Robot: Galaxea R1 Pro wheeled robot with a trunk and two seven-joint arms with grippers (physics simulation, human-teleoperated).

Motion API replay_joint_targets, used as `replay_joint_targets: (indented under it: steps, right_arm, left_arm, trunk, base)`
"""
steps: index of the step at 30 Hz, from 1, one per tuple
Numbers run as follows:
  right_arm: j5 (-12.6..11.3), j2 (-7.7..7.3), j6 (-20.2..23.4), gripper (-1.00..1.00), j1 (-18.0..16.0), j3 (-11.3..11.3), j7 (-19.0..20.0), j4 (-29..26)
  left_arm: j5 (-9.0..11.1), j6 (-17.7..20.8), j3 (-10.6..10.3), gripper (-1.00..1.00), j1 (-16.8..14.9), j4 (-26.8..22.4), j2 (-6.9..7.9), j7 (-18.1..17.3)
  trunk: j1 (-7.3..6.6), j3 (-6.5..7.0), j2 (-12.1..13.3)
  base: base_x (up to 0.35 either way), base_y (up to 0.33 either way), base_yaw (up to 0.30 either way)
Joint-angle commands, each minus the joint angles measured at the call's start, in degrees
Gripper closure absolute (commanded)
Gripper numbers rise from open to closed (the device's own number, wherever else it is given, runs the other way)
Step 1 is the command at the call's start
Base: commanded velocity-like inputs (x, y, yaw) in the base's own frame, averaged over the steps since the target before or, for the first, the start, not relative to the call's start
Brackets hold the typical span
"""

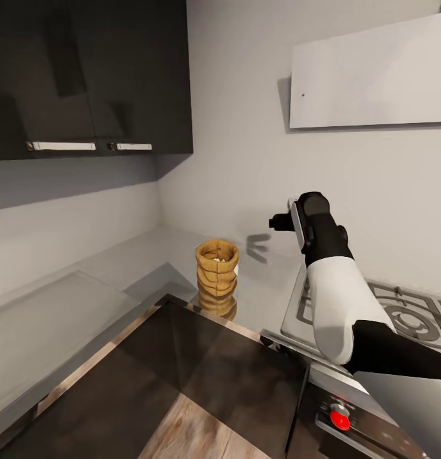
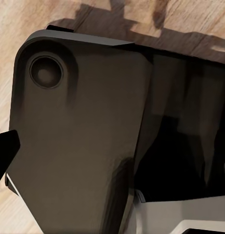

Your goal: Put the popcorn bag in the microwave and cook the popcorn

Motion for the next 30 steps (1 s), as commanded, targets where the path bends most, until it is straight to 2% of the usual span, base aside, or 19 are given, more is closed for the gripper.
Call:
replay_joint_targets:
  steps: [1, 27, 30]
  right_arm:
    - [0.14, 0.07, 0.16, -1.0, -0.05, -0.19, 0.08, -0.05]
    - [0.22, 0.07, 0.16, -1.0, 0.06, -0.23, -0.2, 0.63]
    - [0.21, 0.07, 0.16, -1.0, 0.2, -0.8, -1.4, 0.79]
  left_arm:
    - [0.28, -0.07, 0.18, -1.0, 0.02, -0.08, -0.02, -0.01]
    - [0.27, -0.07, 0.18, -1.0, 0.02, -0.08, -0.02, -0.01]
    - [0.25, -0.07, 0.18, -1.0, 0.03, -0.08, -0.02, -0.01]
  trunk:
    - [0.0, -0.06, -0.04]
    - [0.0, -0.06, -0.04]
    - [0.0, -0.06, -0.04]
  base:
    - [0.0, 0.0, 0.103]
    - [0.0, 0.0, 0.26]
    - [0.0, 0.0, 0.219]
